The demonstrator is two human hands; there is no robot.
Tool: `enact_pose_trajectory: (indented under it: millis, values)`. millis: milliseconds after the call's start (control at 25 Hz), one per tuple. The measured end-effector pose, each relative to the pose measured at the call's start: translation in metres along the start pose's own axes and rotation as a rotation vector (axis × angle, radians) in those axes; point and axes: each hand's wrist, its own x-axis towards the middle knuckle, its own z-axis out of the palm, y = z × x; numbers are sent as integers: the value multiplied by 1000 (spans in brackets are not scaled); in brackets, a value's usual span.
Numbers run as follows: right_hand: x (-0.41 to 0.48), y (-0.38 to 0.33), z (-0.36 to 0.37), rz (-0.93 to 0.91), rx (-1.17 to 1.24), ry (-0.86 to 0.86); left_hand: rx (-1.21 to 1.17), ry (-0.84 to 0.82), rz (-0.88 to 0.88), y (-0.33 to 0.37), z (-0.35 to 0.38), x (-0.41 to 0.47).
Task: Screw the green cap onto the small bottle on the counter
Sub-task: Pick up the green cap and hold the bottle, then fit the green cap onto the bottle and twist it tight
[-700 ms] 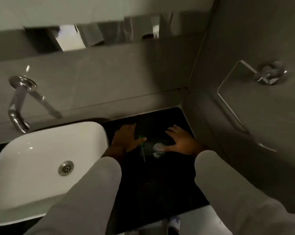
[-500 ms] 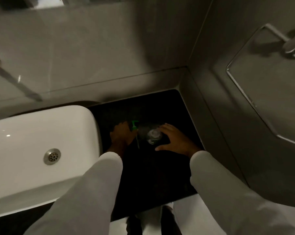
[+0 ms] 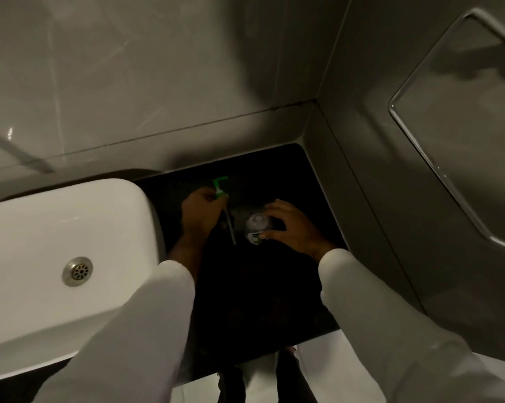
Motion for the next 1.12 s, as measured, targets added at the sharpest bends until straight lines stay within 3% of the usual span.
enact_pose_trajectory:
  millis: [80,200,360,640,960,1120]
  values:
    - [9,-1,-7,-8,-79,-7,-191,77,147,24,-24,-2]
    - [21,-2,-15,2,-177,-11,-394,50,367,53,-50,-14]
    - [30,-3,-17,14,-201,-28,-375,5,519,69,-53,-36]
    - [32,-4,-14,10,-186,-13,-101,-31,467,49,-23,-33]
    - [28,-7,-13,-29,-194,-16,218,-366,501,21,5,-18]
    - [24,-5,-14,-17,-192,-12,-16,-391,413,15,9,-25]
